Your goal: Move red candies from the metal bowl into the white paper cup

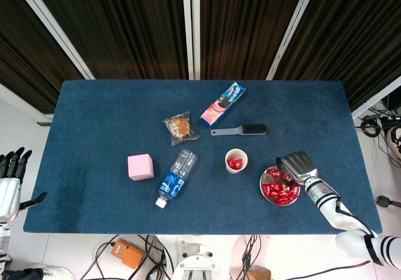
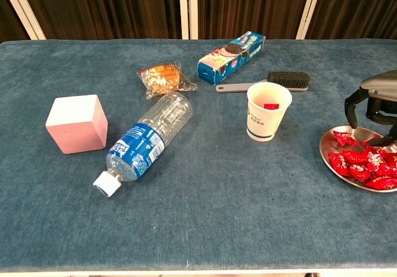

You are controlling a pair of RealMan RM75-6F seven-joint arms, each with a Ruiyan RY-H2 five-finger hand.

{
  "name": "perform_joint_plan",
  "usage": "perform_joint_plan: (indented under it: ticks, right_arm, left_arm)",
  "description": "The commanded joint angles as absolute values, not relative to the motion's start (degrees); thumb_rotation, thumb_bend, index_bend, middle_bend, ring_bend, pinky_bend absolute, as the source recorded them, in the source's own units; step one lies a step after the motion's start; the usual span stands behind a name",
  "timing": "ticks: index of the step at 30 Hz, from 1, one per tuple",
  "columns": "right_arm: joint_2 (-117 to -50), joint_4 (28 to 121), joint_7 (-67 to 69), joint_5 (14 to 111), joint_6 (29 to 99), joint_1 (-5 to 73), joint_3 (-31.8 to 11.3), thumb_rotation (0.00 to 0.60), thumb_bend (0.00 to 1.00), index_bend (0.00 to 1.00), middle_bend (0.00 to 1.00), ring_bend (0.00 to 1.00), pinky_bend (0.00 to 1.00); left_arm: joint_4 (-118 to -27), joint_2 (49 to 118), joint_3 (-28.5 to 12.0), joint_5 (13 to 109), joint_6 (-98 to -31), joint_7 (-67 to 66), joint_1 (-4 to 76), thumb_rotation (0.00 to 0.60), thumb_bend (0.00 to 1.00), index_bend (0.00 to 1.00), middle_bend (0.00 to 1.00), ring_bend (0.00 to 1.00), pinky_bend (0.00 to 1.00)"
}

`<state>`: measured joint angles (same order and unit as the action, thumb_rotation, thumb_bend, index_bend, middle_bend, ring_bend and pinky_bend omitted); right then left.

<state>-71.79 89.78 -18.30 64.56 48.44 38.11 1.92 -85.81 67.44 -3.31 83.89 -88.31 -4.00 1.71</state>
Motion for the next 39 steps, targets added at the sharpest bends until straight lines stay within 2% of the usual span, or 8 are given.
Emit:
perform_joint_plan:
  ticks: [1, 10, 12, 16, 23, 28, 33, 39]
  right_arm:
    - [-72.53, 89.08, -17.86, 64.55, 47.93, 38.33, 1.37, 0.600, 0.39, 0.53, 0.93, 1.00, 1.00]
    - [-75.26, 86.21, -17.96, 63.68, 44.87, 39.51, 0.63, 0.600, 0.40, 0.54, 0.93, 1.00, 1.00]
    - [-75.76, 85.80, -17.69, 63.66, 44.45, 39.59, 0.54, 0.600, 0.42, 0.55, 0.93, 1.00, 1.00]
    - [-75.87, 85.74, -16.93, 64.32, 44.71, 39.41, 0.26, 0.600, 0.53, 0.61, 0.93, 1.00, 1.00]
    - [-70.13, 92.75, -13.60, 68.42, 48.49, 38.93, -2.31, 0.600, 0.55, 0.64, 0.93, 1.00, 1.00]
    - [-67.16, 97.38, -11.82, 70.48, 49.64, 40.74, -6.04, 0.600, 0.55, 0.64, 0.93, 1.00, 1.00]
    - [-69.95, 96.79, -12.24, 69.29, 46.28, 44.80, -8.63, 0.600, 0.55, 0.64, 0.93, 1.00, 1.00]
    - [-74.67, 94.02, -15.32, 66.66, 43.09, 48.29, -8.63, 0.600, 0.55, 0.62, 0.93, 1.00, 1.00]
  left_arm:
    - [-85.79, 67.43, -3.36, 83.89, -88.34, -4.03, 1.74, 0.600, 0.01, 0.00, 0.00, 0.00, 0.00]
    - [-85.57, 67.43, -3.38, 83.52, -88.16, -3.92, 1.68, 0.600, 0.01, 0.00, 0.00, 0.00, 0.00]
    - [-85.41, 67.46, -3.35, 83.34, -88.12, -3.77, 1.57, 0.600, 0.01, 0.00, 0.00, 0.00, 0.00]
    - [-85.20, 67.46, -3.32, 83.28, -88.20, -3.56, 1.45, 0.600, 0.01, 0.00, 0.00, 0.00, 0.00]
    - [-85.06, 67.40, -3.34, 83.26, -88.30, -3.30, 1.35, 0.600, 0.01, 0.00, 0.00, 0.00, 0.00]
    - [-85.11, 67.39, -3.46, 83.44, -88.32, -3.29, 1.52, 0.600, 0.01, 0.00, 0.00, 0.00, 0.00]
    - [-85.10, 67.37, -3.47, 83.33, -88.31, -3.30, 1.47, 0.600, 0.01, 0.00, 0.00, 0.00, 0.00]
    - [-84.61, 67.49, -3.35, 82.78, -88.35, -2.78, 1.01, 0.600, 0.01, 0.00, 0.00, 0.00, 0.00]
